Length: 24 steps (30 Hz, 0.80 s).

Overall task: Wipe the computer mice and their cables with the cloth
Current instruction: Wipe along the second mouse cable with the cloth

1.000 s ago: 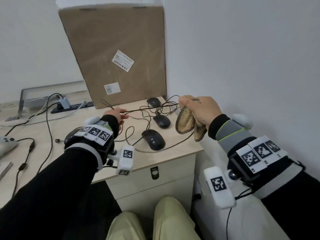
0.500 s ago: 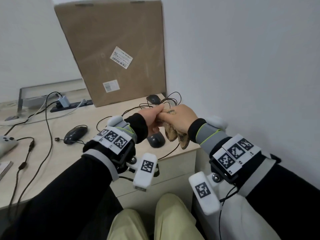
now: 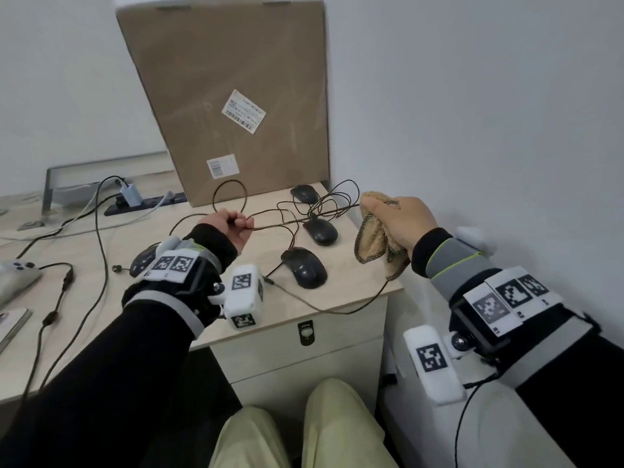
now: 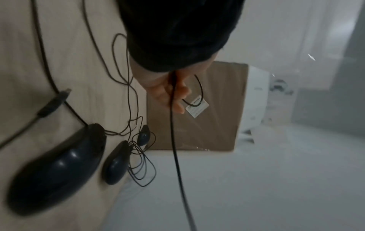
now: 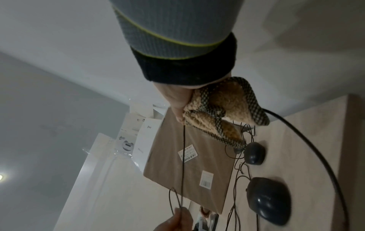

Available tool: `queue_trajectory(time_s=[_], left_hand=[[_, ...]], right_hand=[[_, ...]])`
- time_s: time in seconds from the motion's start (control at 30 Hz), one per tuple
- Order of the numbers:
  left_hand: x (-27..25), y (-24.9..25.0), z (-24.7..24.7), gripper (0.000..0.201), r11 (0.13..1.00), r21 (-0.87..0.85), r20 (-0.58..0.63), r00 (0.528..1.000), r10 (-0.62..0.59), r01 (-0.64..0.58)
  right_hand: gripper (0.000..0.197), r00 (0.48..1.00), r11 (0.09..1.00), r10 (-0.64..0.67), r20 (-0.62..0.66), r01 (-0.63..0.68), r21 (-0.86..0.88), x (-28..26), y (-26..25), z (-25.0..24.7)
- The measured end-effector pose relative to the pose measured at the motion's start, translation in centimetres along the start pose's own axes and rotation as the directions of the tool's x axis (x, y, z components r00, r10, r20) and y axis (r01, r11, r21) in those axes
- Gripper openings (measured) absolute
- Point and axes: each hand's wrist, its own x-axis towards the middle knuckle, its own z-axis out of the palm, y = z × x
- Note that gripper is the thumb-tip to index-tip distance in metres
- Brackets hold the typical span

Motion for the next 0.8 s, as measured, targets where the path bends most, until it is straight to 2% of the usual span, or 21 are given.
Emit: queue_trajectory(time_s=[0.07, 0.13, 0.2, 0.27, 0.3, 0.43, 0.5, 0.6, 0.67, 0.73, 0.8], left_hand=[[-0.3, -1.0, 0.2, 0.041, 0.955, 0.295, 0.035, 0.999, -0.009, -0.002], [-1.0, -2.2, 0.5, 0.042, 0.818, 0.575, 0.087, 0.995, -0.037, -0.02], [-2.3, -3.6, 1.2, 0.041, 0.681, 0.731, 0.16, 0.981, -0.107, -0.045], [-3.6, -5.0, 2.1, 0.04, 0.627, 0.776, 0.223, 0.958, -0.178, -0.065], [-4.2, -5.5, 2.6, 0.041, 0.634, 0.77, 0.251, 0.947, -0.202, -0.069], [-5.7, -6.4, 3.9, 0.048, 0.756, 0.655, 0.34, 0.899, -0.278, -0.014], [-5.7, -6.3, 3.7, 0.05, 0.782, 0.622, 0.366, 0.895, -0.257, -0.03], [-5.2, -6.0, 3.1, 0.035, 0.787, 0.608, 0.426, 0.88, -0.21, -0.106], [-4.5, -5.0, 2.6, 0.034, 0.796, 0.595, 0.388, 0.906, -0.168, -0.107], [-3.7, -3.6, 1.6, 0.036, 0.813, 0.579, 0.297, 0.945, -0.137, -0.064], [-3.1, -2.6, 0.6, 0.035, 0.815, 0.579, 0.243, 0.96, -0.14, -0.027]], right_hand=[[0.053, 1.0, 0.999, -0.01, -0.025, 0.011, 0.031, 0.1, -0.7, 0.5], [0.053, 0.999, 0.999, -0.036, -0.023, 0.036, 0.02, 0.3, -1.5, 1.3], [0.054, 0.997, 0.997, -0.07, 0.015, 0.071, -0.025, 0.3, -2.3, 2.3], [0.053, 0.993, 0.993, -0.101, 0.056, 0.104, -0.057, 0.3, -2.9, 3.4], [0.05, 0.991, 0.99, -0.117, 0.062, 0.121, -0.068, 0.3, -3.0, 3.8], [0.039, 0.989, 0.986, -0.14, 0.041, 0.143, -0.089, 0.0, -3.2, 4.7], [0.036, 0.988, 0.982, -0.148, 0.039, 0.152, -0.112, 0.1, -3.0, 4.7], [0.034, 0.989, 0.981, -0.137, 0.061, 0.144, -0.131, 0.0, -2.5, 4.5], [0.039, 0.992, 0.987, -0.112, 0.06, 0.118, -0.109, 0.0, -2.2, 3.9], [0.041, 0.997, 0.992, -0.078, 0.024, 0.08, -0.093, 0.3, -1.9, 2.8], [0.048, 0.998, 0.992, -0.058, 0.037, 0.062, -0.111, 0.4, -1.7, 1.6]])
